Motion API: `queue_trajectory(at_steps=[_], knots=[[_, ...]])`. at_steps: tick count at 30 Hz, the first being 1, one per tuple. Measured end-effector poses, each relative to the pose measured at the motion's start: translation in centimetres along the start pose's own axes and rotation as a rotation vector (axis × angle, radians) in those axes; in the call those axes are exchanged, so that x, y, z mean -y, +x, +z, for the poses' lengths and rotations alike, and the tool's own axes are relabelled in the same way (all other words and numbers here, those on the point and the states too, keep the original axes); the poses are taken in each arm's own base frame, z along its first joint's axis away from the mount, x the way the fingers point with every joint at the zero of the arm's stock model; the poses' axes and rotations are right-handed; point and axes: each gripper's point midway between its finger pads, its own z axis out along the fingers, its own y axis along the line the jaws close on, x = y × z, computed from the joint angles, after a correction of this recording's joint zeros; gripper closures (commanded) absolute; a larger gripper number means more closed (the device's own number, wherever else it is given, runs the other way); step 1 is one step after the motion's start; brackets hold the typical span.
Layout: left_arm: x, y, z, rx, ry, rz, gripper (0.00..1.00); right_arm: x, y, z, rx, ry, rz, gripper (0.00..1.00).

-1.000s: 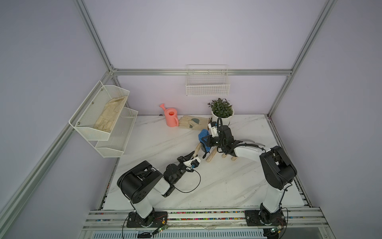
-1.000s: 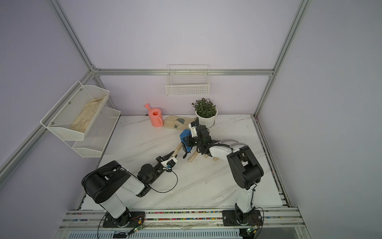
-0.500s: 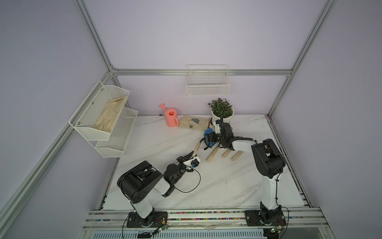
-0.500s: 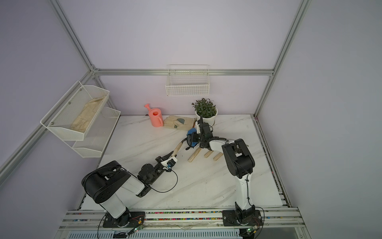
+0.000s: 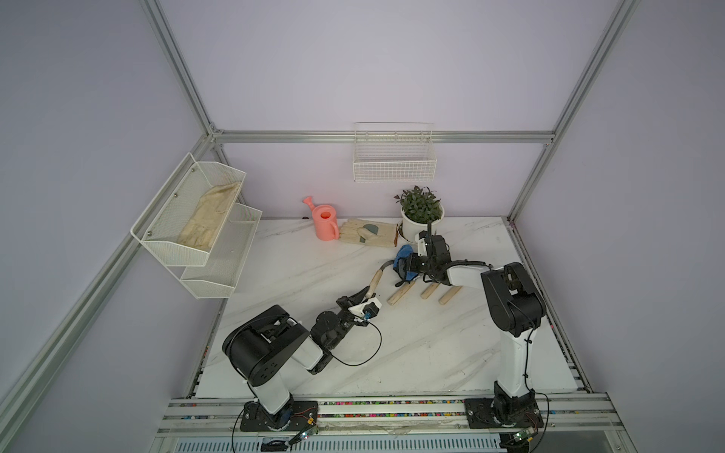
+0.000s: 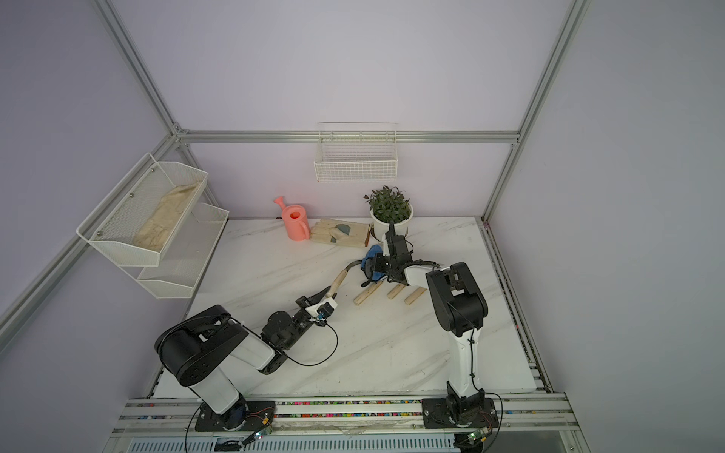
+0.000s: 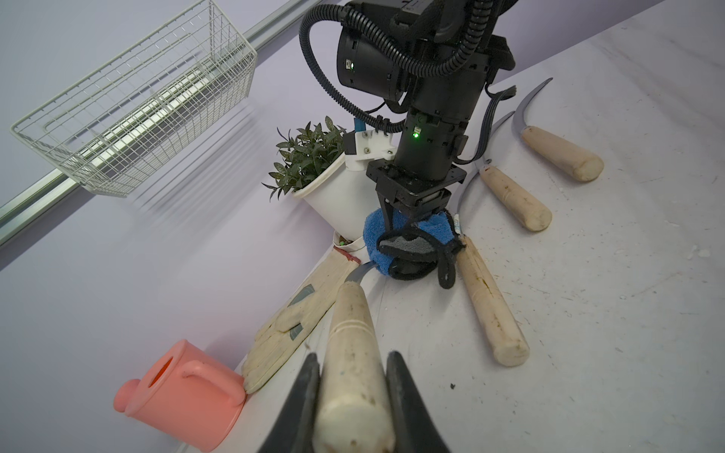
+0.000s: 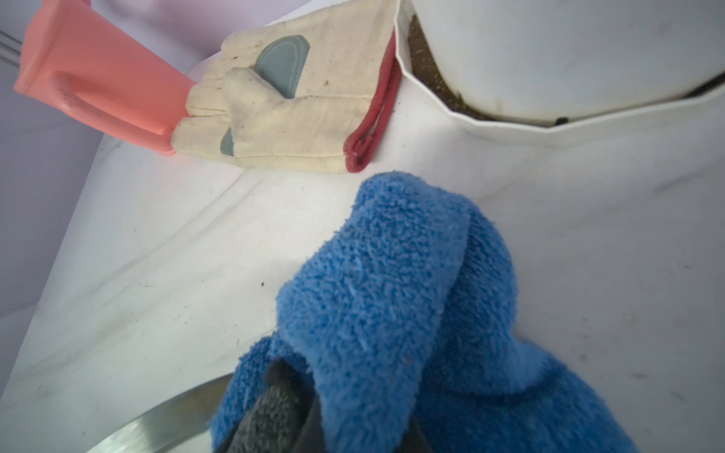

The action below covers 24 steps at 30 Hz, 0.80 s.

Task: Wipe small sickles with rags
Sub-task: Wipe the small sickle.

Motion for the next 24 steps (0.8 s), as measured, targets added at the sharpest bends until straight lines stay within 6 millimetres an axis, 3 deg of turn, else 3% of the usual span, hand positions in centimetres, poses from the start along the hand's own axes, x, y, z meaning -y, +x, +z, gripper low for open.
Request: queue_trajectory(at_steps=[3, 9, 12, 14, 19, 24], knots=[[0.0, 0.0, 0.0, 0.001, 0.000, 0.000, 1.00, -3.1, 0.0, -0.7, -0.001, -0.064, -0.039, 1.00], [-0.1, 0.0, 0.0, -0.002, -0.006, 0.001, 1.00, -12.2, 0.8, -3.8, -0.001, -0.261, -0.162, 1.00], [0.0, -0.1, 0.0, -0.001, -0.002, 0.001, 1.00, -14.7, 1.6, -4.9, -0.012, -0.331, -0.195, 1.00], [0.1, -0.1, 0.0, 0.000, -0.001, 0.001, 1.00, -14.7, 1.8, -4.8, -0.018, -0.335, -0.197, 1.00], [0.2, 0.4, 0.0, -0.019, 0.002, 0.000, 1.00, -12.1, 1.5, -2.3, -0.033, -0.287, -0.163, 1.00], [0.2, 0.6, 0.0, -0.033, 0.002, -0.001, 1.00, -7.4, -0.6, 0.5, -0.010, -0.209, -0.094, 1.00]])
